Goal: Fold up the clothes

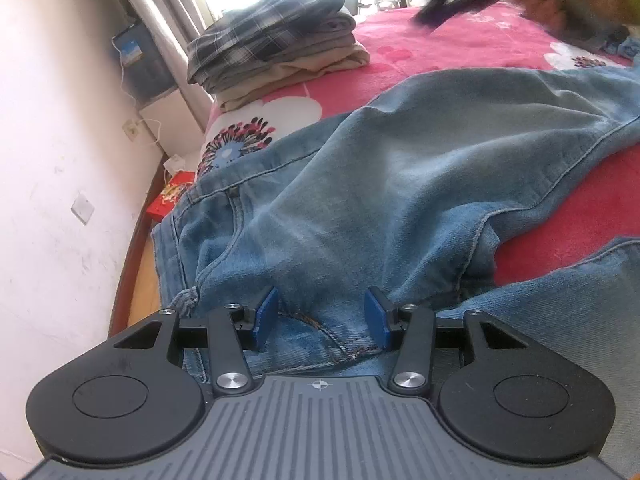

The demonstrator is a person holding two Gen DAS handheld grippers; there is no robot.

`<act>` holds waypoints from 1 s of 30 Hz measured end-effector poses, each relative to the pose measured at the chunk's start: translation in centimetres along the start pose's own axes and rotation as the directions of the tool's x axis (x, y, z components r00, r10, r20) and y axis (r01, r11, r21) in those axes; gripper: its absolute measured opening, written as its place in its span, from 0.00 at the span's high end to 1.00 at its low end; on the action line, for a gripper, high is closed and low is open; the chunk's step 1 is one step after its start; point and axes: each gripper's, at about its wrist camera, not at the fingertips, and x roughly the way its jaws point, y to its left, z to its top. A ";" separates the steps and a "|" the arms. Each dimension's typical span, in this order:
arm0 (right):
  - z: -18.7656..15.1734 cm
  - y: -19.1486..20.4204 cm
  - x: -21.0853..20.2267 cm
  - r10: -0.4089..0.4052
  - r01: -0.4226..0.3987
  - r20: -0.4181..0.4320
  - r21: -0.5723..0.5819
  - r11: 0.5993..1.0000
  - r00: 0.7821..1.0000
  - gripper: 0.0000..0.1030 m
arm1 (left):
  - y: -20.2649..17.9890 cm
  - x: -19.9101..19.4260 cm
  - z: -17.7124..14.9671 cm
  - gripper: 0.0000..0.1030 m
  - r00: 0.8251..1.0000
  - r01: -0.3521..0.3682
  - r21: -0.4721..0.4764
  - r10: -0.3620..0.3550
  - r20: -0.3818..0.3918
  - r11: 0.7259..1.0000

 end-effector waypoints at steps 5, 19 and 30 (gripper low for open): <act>-2.3 -6.7 -10.8 -0.068 0.066 0.022 0.057 0.996 0.997 0.82 | 0.7 -0.9 1.0 0.54 1.000 -0.015 -0.024 0.015 0.004 1.000; -13.6 -25.7 -31.2 -0.505 0.419 -0.005 0.565 0.711 0.863 0.65 | -3.6 -2.7 6.9 0.54 0.997 0.052 -0.010 -0.052 0.060 0.999; -17.4 -31.3 -31.1 -0.457 0.376 -0.104 0.740 0.558 0.883 0.47 | -9.9 -0.7 8.0 0.53 0.991 0.130 0.108 -0.132 0.017 0.986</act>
